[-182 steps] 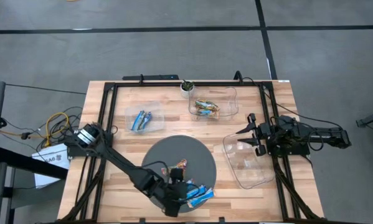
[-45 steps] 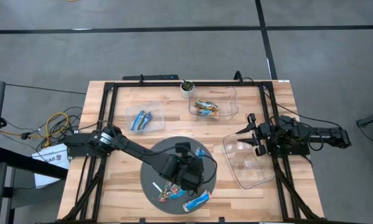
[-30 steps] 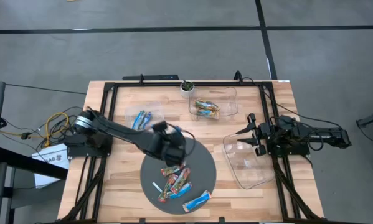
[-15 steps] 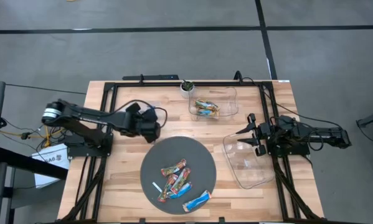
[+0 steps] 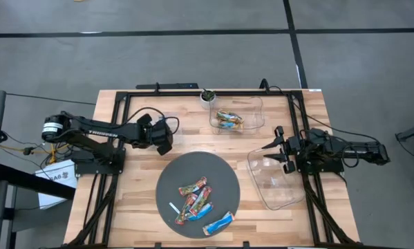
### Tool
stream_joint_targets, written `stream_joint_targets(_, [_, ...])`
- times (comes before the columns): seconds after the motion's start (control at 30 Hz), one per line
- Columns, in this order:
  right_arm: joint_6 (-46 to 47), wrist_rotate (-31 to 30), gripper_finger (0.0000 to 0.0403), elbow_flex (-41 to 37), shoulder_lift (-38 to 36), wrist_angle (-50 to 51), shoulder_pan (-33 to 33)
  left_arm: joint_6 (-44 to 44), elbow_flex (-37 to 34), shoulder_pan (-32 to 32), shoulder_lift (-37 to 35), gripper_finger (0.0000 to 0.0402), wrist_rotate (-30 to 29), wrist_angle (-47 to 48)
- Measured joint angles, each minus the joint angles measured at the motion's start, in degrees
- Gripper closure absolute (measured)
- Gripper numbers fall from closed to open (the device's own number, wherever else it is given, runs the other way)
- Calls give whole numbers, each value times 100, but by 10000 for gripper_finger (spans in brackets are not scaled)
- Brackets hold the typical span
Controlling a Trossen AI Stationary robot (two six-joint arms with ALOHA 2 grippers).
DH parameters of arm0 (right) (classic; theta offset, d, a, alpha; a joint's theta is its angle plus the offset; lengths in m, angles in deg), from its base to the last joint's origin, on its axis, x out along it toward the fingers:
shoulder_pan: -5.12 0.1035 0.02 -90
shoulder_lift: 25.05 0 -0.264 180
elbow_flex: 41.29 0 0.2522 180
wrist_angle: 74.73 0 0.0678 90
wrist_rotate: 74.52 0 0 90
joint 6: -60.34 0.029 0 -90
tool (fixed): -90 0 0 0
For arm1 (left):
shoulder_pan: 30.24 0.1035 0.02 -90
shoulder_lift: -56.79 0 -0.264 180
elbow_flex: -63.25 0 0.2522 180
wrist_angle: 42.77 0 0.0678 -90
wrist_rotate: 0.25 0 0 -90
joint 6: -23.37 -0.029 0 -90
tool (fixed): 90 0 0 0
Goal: Pick and place Granola Bars by type
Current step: Put the blue granola bar into the white bin, then put the yellow granola bar into the top transparent bin
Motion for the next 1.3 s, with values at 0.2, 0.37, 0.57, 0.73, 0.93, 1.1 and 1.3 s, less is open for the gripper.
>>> stream_joint_targets(0.2, [0, 0, 269, 0, 0, 0, 0, -384, -163, 102, 0, 399, 110, -290])
stream_joint_targets(0.37, [0, 0, 269, 0, 0, 1, 0, -289, -163, 200, 0, 382, 201, -311])
stream_joint_targets(0.57, [0, 0, 270, 0, 0, -1, 2, -114, -165, 306, 0, 319, 461, -311])
stream_joint_targets(0.73, [0, 0, 268, 0, -2, 1, 0, -114, -165, 316, 0, 263, 341, -323])
stream_joint_targets(0.93, [0, 0, 270, 0, -1, -1, 1, -160, -168, 316, -41, 232, 164, -537])
stream_joint_targets(1.1, [0, 0, 268, 0, 0, -1, 0, -182, -168, 255, -158, 227, -32, -775])
stream_joint_targets(1.3, [0, 0, 270, 0, 0, 1, 2, -382, -168, -89, -506, 227, -23, -1178])
